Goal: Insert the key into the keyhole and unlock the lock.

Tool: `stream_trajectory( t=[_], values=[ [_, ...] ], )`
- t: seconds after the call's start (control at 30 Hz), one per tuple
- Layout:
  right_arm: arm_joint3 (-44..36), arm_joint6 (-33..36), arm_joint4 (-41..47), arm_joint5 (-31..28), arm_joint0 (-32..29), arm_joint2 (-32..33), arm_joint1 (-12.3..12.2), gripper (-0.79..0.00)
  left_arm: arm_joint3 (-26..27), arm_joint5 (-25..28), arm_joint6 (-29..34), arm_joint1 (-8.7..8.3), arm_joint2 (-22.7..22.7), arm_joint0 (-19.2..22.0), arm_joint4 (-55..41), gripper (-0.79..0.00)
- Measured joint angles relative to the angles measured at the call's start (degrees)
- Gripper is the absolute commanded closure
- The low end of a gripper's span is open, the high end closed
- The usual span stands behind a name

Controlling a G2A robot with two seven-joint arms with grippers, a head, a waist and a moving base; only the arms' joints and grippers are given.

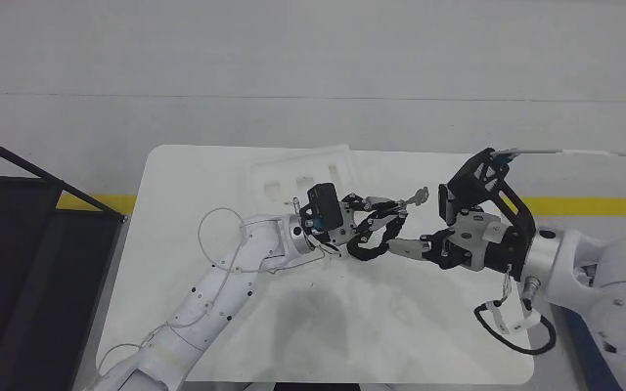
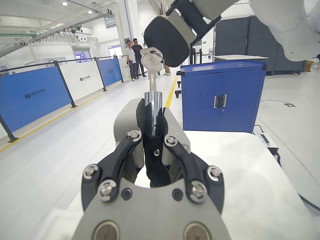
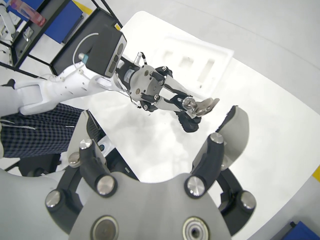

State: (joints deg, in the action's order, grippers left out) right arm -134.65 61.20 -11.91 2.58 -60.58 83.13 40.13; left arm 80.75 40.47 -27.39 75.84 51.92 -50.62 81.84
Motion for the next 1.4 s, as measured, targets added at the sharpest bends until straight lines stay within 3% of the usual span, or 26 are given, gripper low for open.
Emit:
stream_trajectory(
  t=[0.13,0.47,0.7,0.9,1.4],
  values=[
    [0.0,-1.8,-4.6,-4.5,-1.6,0.5,-0.1,-0.785,1.9,2.4,4.6,-0.47,1.7,-0.7,-2.3,0.0],
    [0.0,-2.1,-4.7,-4.8,-2.0,0.3,-0.1,-0.785,6.2,2.3,13.0,-1.14,3.7,-2.5,-3.4,0.0],
    [3.7,-5.5,-9.7,-20.4,-3.7,-0.7,-0.2,-0.785,6.5,3.8,16.5,-1.16,3.4,-2.3,-5.2,0.0],
    [5.2,-9.3,-14.1,-27.5,-5.2,-0.2,-0.2,-0.785,5.8,3.9,18.4,-0.89,2.6,-1.5,-6.6,0.0],
    [6.9,-6.4,-14.0,-31.8,-3.0,-2.5,-0.2,-0.785,3.8,3.1,18.4,-0.3,1.1,0.4,-6.8,0.0]
  ],
)
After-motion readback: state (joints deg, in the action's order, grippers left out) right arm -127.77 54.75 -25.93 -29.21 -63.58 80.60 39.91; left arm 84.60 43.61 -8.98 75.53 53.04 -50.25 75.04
